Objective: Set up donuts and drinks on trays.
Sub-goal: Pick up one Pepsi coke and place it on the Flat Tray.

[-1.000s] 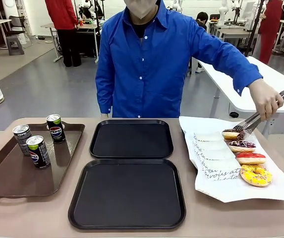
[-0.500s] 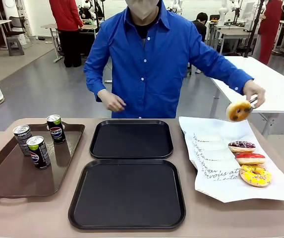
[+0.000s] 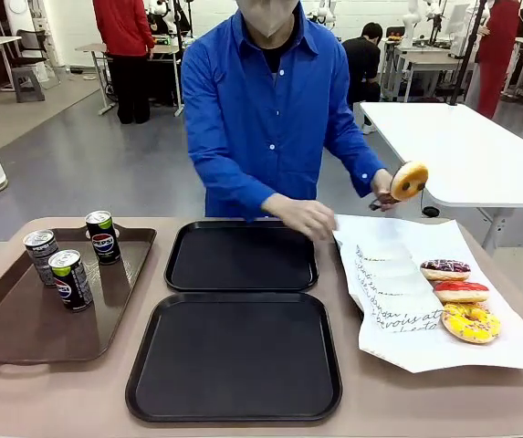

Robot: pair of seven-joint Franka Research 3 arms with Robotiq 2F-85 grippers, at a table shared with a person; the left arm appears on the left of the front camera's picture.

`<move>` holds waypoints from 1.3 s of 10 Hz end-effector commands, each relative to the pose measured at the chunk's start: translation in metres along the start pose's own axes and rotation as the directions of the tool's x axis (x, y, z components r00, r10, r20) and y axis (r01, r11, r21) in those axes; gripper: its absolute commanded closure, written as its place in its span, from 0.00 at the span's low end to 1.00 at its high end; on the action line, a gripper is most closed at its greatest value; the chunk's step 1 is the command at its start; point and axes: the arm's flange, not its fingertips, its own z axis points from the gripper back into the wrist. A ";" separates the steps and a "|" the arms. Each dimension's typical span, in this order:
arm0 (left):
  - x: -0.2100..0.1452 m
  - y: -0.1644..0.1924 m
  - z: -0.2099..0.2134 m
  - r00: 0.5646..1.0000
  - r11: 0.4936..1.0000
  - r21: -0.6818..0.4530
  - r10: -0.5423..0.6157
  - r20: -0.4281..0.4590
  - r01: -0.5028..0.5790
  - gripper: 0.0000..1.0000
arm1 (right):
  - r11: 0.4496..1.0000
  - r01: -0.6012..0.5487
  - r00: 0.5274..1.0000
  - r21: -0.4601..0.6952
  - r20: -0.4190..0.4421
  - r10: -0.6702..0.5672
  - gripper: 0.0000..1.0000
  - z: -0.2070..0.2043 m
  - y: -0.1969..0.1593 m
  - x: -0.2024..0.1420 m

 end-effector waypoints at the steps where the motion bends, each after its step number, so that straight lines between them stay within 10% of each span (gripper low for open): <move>1: -0.041 -0.072 -0.029 0.985 0.951 0.261 -0.172 0.005 0.165 0.00 | 1.000 -0.009 1.000 0.022 0.009 0.009 0.00 -0.002 0.001 0.003; 4: -0.084 -0.143 -0.102 0.931 0.661 0.669 -0.337 -0.140 0.340 0.00 | 1.000 -0.009 1.000 0.022 0.009 0.009 0.00 -0.002 0.001 0.003; 8: -0.104 -0.131 -0.214 0.893 0.287 0.886 -0.378 -0.245 0.365 0.00 | 1.000 -0.009 1.000 0.022 0.009 0.009 0.00 -0.002 0.001 0.003; 13: -0.068 -0.097 -0.272 0.878 0.247 0.903 -0.423 -0.226 0.352 0.00 | 1.000 -0.009 1.000 0.022 0.009 0.009 0.00 -0.002 0.001 0.003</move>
